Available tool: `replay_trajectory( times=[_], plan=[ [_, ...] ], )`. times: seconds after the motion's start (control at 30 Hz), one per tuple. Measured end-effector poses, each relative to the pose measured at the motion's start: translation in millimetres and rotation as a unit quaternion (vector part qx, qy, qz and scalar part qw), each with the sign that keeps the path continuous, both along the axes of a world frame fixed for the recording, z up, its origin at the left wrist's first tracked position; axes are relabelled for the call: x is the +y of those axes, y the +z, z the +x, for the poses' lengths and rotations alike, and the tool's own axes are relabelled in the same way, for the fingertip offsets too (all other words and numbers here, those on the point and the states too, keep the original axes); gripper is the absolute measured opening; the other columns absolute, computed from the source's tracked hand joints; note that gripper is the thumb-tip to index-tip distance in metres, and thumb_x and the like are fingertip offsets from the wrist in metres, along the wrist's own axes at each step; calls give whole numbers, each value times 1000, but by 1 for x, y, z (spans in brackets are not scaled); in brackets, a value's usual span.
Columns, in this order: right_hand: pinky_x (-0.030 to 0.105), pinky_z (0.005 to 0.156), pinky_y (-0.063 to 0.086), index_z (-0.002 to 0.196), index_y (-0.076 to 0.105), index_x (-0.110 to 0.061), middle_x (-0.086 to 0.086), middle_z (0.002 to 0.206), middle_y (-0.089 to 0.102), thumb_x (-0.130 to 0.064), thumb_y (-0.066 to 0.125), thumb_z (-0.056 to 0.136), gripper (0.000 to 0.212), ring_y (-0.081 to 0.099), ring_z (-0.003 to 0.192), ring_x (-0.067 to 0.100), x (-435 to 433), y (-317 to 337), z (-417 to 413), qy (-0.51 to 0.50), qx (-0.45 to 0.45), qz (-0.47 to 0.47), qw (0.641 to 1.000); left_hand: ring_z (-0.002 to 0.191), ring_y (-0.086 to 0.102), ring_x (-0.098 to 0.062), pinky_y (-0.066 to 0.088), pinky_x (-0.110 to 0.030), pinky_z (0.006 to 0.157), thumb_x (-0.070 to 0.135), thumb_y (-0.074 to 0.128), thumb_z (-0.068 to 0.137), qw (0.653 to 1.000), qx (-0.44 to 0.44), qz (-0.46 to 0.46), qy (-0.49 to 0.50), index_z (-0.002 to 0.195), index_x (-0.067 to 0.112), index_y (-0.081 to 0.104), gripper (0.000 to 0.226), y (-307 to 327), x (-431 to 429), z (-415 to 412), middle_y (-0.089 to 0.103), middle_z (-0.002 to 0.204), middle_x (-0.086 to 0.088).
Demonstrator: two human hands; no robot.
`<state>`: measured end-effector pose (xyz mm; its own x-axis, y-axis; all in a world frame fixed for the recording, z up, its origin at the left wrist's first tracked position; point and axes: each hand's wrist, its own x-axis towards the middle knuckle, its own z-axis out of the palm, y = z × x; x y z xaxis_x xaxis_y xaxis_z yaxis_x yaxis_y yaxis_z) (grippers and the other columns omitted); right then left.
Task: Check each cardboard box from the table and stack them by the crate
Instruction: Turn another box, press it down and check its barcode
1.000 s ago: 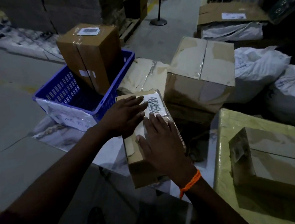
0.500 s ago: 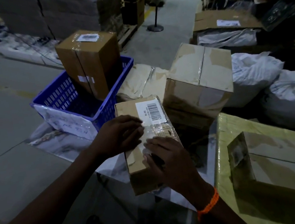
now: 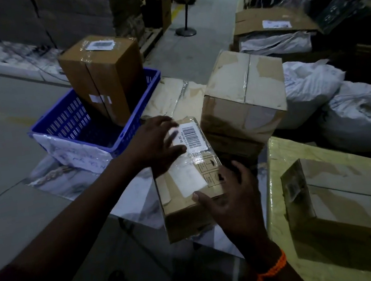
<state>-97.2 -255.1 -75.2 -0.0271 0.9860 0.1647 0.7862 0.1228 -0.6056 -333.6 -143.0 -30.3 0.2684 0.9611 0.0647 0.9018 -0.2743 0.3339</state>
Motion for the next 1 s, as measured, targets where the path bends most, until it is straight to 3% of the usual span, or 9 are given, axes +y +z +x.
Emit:
replay_trajectory(
  times=[0.07, 0.13, 0.27, 0.47, 0.57, 0.7, 0.8, 0.9, 1.0],
  plan=[
    [47, 117, 35, 157, 27, -31, -2, 164, 17, -92, 49, 73, 107, 23, 149, 22, -5, 5, 5, -55, 26, -94, 994, 144, 36, -30, 35, -46, 115, 67, 63, 87, 997, 17, -65, 41, 155, 18, 36, 89, 2, 20, 4, 37, 160, -10],
    [47, 116, 34, 161, 14, -31, 3, 166, 16, -98, 41, 68, 118, 26, 150, 24, -9, 5, 10, -73, 19, -168, 983, 129, 53, -29, 46, -43, 105, 70, 63, 84, 992, 17, -107, 62, 156, 18, 35, 93, 1, 34, 5, 51, 150, -11],
    [40, 99, 50, 133, 48, -38, -6, 128, 62, -108, 22, 62, 103, 62, 116, 18, -13, -2, 17, -63, 24, -261, 963, 115, 62, -25, 49, -32, 90, 64, 64, 86, 987, -30, -145, 68, 149, 19, 44, 80, 0, 29, -3, 63, 136, -9],
    [20, 74, 45, 128, 65, -29, -26, 77, 63, -80, 45, 88, 68, 57, 75, -6, 2, 1, 17, 15, 236, -237, 942, 102, 66, -15, 50, -24, 79, 95, 56, 60, 960, -161, -205, 104, 125, 27, 59, 94, -2, -11, -34, 68, 115, 1],
    [21, 92, 42, 136, 60, -29, -17, 112, 61, -65, 40, 99, 56, 56, 103, 0, 10, 11, 11, 38, 219, -275, 935, 100, 65, -12, 49, -23, 73, 67, 66, 72, 936, -248, -192, 163, 118, 26, 61, 61, -2, -38, -49, 67, 108, 6],
    [33, 111, 35, 144, 53, -32, -3, 143, 58, -72, 34, 95, 66, 50, 136, 20, 14, 11, 5, 46, 221, -283, 932, 91, 56, 0, 43, -23, 68, 52, 71, 84, 899, -328, -171, 236, 121, 28, 55, 47, 0, -69, -62, 59, 101, 15],
    [34, 109, 35, 150, 45, -34, -8, 147, 54, -76, 33, 94, 72, 48, 138, 20, 17, 10, -1, 40, 240, -264, 933, 91, 55, -4, 46, -30, 70, 56, 73, 82, 860, -399, -146, 283, 114, 31, 56, 44, 6, -89, -67, 59, 100, 15],
    [31, 95, 39, 136, 50, -31, -15, 121, 62, -73, 33, 94, 61, 60, 114, 11, 19, 16, -4, 41, 281, -245, 927, 101, 66, -21, 56, -48, 86, 66, 77, 76, 800, -490, -116, 326, 109, 27, 67, 53, 5, -115, -67, 72, 107, 0],
    [37, 94, 50, 127, 58, -21, 0, 119, 68, -71, 41, 89, 65, 65, 110, 17, 23, 13, 2, 24, 327, -237, 915, 110, 66, -24, 52, -47, 93, 70, 68, 75, 729, -586, -107, 338, 116, 30, 70, 57, -6, -139, -56, 73, 118, 3]
  ],
)
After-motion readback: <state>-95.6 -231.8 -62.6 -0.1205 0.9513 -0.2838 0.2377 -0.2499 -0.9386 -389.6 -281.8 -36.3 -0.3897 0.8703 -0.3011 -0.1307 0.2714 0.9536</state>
